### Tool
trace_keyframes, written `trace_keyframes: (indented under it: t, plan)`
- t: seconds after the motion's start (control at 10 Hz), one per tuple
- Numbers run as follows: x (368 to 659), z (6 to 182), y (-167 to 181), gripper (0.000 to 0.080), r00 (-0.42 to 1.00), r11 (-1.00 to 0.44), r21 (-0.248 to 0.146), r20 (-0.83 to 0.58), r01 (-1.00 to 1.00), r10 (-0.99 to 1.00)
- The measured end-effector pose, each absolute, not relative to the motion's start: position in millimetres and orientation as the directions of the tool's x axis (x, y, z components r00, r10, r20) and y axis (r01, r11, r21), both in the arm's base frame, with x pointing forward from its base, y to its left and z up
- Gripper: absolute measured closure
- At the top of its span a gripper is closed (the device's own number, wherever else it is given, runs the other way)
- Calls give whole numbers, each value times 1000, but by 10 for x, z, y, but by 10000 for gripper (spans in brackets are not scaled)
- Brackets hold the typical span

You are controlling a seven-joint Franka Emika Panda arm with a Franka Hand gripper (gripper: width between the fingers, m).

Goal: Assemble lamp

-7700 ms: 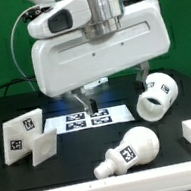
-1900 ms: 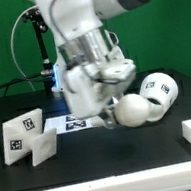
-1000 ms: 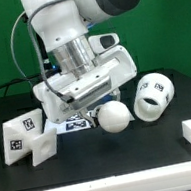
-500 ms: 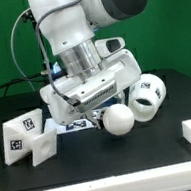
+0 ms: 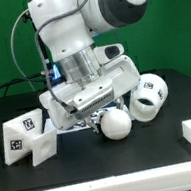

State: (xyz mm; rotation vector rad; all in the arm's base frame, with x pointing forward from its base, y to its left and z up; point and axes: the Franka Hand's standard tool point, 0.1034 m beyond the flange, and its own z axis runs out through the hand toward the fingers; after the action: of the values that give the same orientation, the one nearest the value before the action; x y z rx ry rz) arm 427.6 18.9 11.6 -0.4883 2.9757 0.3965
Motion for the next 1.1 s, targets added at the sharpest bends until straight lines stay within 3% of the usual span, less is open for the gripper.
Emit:
trace_keyframes:
  t: [0.2, 0.3, 0.4, 0.5, 0.6, 0.7, 0.9, 1.1]
  plan:
    - [4276, 116, 189, 370, -943, 914, 239, -140, -327, -301]
    - [4272, 113, 189, 288, -943, 914, 239, -139, -327, -301]
    - [4271, 112, 189, 288, -943, 914, 239, -139, -327, -301]
    - [4270, 111, 189, 168, -943, 914, 239, -139, -327, -302]
    - [4269, 110, 189, 168, -943, 914, 239, -138, -327, -302]
    - [4269, 109, 189, 111, -943, 914, 239, -138, -327, -302]
    - [4304, 174, 164, 101, -936, 908, 236, -155, -346, -316]
    - [4373, 356, 114, 101, -898, 875, 224, -207, -429, -388]
